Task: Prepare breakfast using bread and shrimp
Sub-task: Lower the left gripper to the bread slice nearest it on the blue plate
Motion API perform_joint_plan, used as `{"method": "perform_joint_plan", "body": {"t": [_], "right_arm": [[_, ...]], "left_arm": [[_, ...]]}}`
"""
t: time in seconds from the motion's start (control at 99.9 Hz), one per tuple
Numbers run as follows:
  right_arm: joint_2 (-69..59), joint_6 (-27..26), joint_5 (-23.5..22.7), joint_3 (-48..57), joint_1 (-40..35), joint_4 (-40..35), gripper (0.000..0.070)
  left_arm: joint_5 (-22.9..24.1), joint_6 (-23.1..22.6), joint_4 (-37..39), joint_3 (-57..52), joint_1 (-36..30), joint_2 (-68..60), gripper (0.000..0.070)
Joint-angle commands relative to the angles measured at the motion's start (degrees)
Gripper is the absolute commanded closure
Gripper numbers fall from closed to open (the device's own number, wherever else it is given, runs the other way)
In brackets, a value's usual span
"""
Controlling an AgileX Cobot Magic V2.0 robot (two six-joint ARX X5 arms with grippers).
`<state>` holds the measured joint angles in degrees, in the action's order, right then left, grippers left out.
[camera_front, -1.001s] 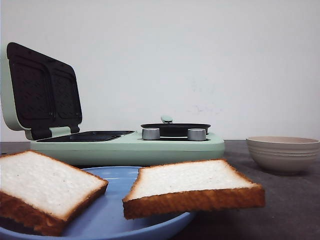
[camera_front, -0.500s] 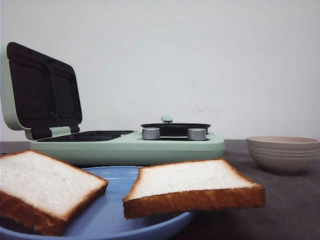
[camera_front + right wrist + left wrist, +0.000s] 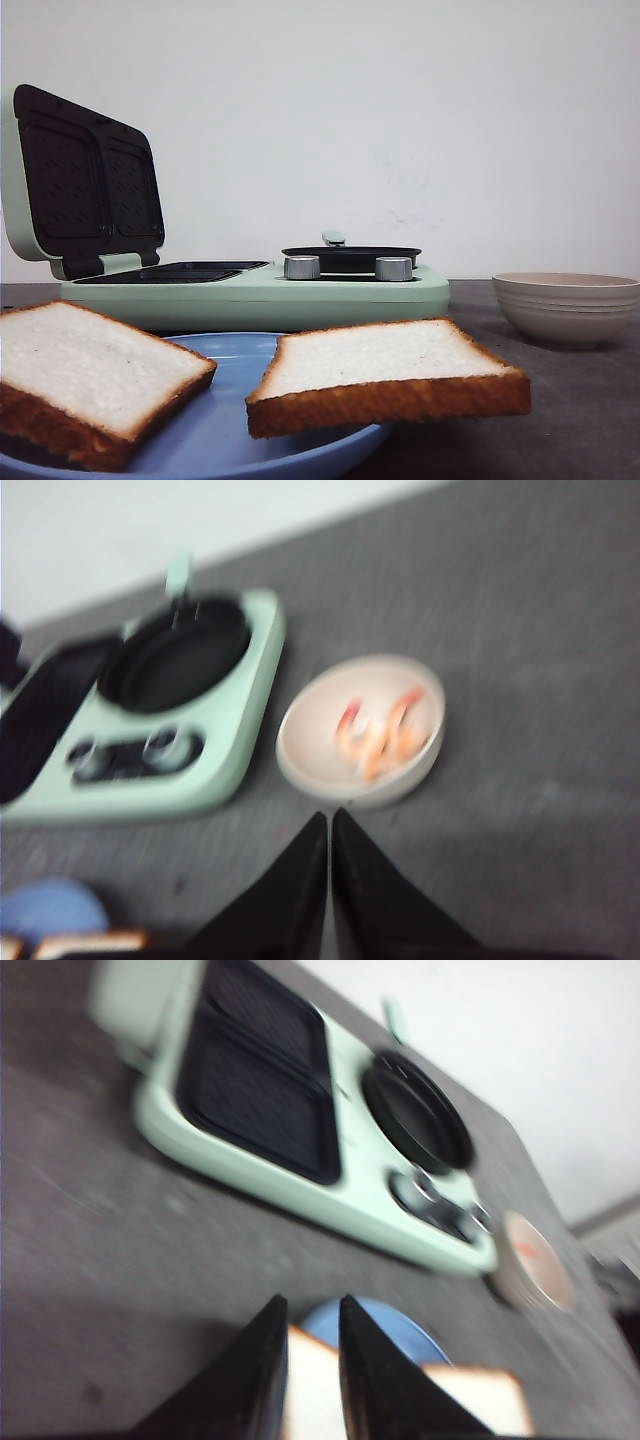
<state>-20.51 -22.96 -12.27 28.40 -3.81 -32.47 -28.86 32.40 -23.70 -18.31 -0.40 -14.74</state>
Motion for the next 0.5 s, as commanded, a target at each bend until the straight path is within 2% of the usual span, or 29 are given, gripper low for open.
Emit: {"method": "perform_joint_plan", "body": {"t": [0.0,0.15,0.27,0.3,0.42,0.45,0.49], "right_arm": [[-2.89,0.07,-2.1,1.25,-0.13,-1.51,0.07],[-6.49,0.33,-8.09,1.4,-0.13,-2.34,0.07],[-7.08,1.07,-10.1,1.4,-0.13,-3.06,0.07],[-7.08,1.33,-10.12,1.4,-0.15,-3.19,0.07],[-6.93,2.25,-10.21,1.4,-0.13,-3.67,0.07],[-6.86,2.47,-10.21,1.4,-0.13,-3.98,0.07],[-6.69,2.45,-10.23,1.4,-0.13,-4.07,0.07]], "left_arm": [[-4.17,0.22,-0.17,-1.38,-0.04,-2.49,0.0694],[-11.41,0.2,-2.71,-1.77,-0.04,-8.0,0.0693],[-12.74,-0.09,-6.97,-1.77,-0.11,-11.89,0.0652],[-12.74,-0.37,-7.76,-1.77,-0.11,-12.76,0.0609],[-14.1,-0.83,-8.41,-1.77,-0.24,-15.74,0.0326],[-14.8,-0.83,-8.37,-1.77,-0.39,-16.33,0.0292],[-15.39,-0.83,-8.48,-1.77,-0.66,-17.05,0.0295]]}}
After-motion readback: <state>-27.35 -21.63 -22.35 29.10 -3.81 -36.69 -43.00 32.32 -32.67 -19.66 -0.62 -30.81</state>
